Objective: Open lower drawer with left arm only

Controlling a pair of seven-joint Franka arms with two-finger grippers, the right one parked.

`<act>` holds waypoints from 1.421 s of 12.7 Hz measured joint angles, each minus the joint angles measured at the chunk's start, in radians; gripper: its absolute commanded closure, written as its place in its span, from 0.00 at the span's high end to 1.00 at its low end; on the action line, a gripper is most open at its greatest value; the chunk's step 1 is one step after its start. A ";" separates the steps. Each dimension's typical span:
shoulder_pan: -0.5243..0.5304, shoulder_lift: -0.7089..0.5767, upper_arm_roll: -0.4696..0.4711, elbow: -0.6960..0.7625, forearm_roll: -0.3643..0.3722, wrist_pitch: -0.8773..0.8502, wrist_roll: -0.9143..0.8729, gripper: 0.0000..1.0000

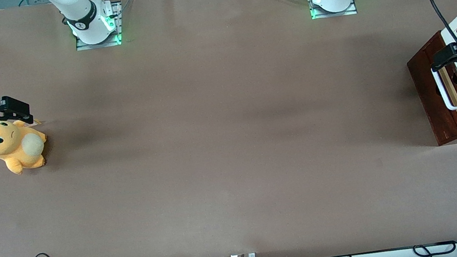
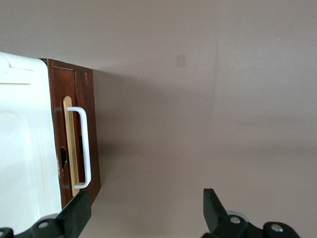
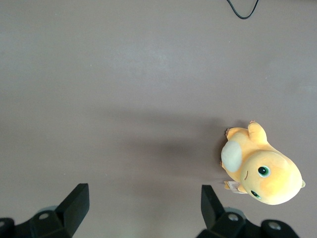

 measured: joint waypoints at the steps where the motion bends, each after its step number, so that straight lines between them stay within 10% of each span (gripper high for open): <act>1: 0.000 0.000 0.000 0.001 0.000 -0.006 0.000 1.00; 18: 0.000 0.021 -0.026 0.003 0.019 -0.055 0.033 0.93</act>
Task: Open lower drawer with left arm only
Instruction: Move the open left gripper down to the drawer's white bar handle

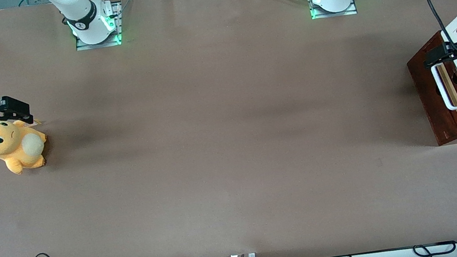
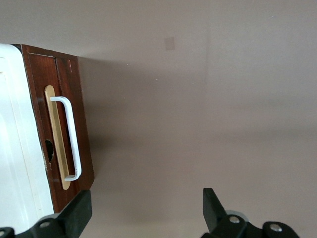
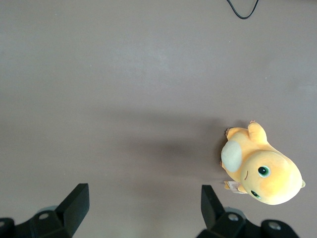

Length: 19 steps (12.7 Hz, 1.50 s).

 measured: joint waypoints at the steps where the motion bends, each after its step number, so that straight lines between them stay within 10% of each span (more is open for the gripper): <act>1: 0.001 0.008 -0.040 -0.002 0.099 0.000 -0.027 0.93; 10: -0.005 0.164 -0.319 -0.251 0.895 -0.023 -0.719 0.93; 19: 0.011 0.427 -0.347 -0.412 1.332 -0.174 -1.109 0.87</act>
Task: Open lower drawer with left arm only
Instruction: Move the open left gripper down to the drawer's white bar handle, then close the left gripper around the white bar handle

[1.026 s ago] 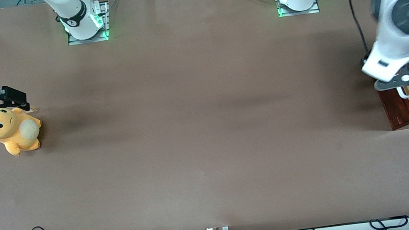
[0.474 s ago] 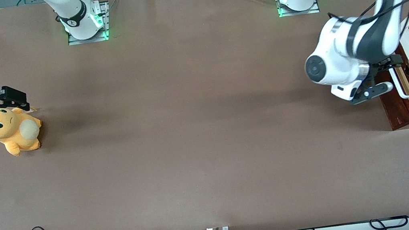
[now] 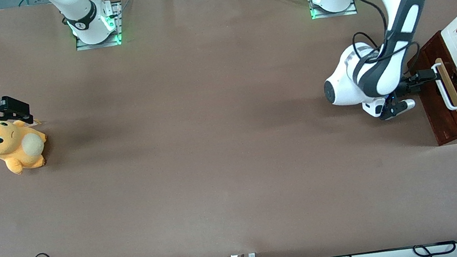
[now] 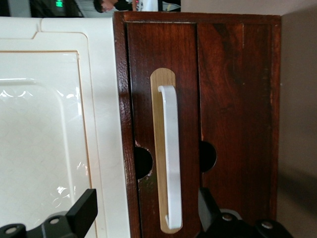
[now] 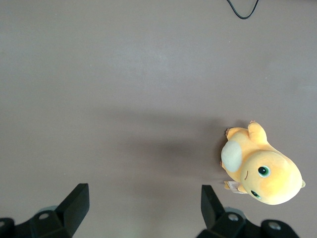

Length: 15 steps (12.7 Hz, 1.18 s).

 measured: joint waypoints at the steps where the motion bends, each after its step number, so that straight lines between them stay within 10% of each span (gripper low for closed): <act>1: 0.015 0.023 0.000 0.001 0.039 -0.012 -0.014 0.87; 5: 0.081 0.086 0.000 0.018 0.136 -0.023 -0.033 0.81; 9: 0.085 0.099 -0.003 0.030 0.153 -0.029 -0.035 0.53; 15: 0.098 0.113 -0.003 0.031 0.179 -0.030 -0.039 0.45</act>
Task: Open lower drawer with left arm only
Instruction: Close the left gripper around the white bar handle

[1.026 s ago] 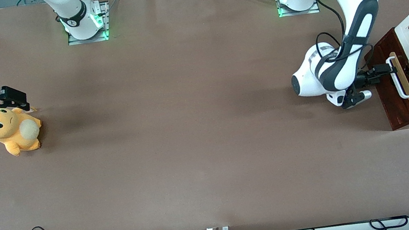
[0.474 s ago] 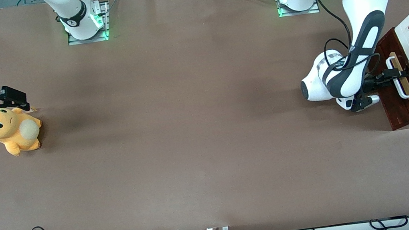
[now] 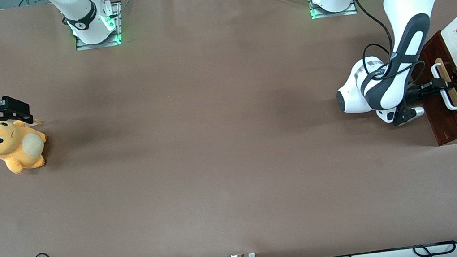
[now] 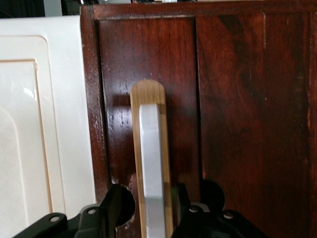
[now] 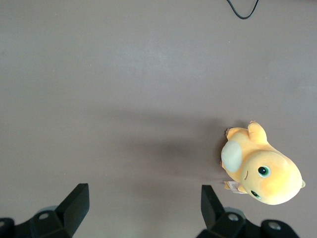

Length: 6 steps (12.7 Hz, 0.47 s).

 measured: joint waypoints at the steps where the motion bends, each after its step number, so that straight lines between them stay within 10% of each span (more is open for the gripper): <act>1: 0.005 0.003 0.000 0.000 0.009 0.000 0.000 0.41; 6: 0.011 0.009 0.000 0.003 0.013 0.000 -0.005 0.24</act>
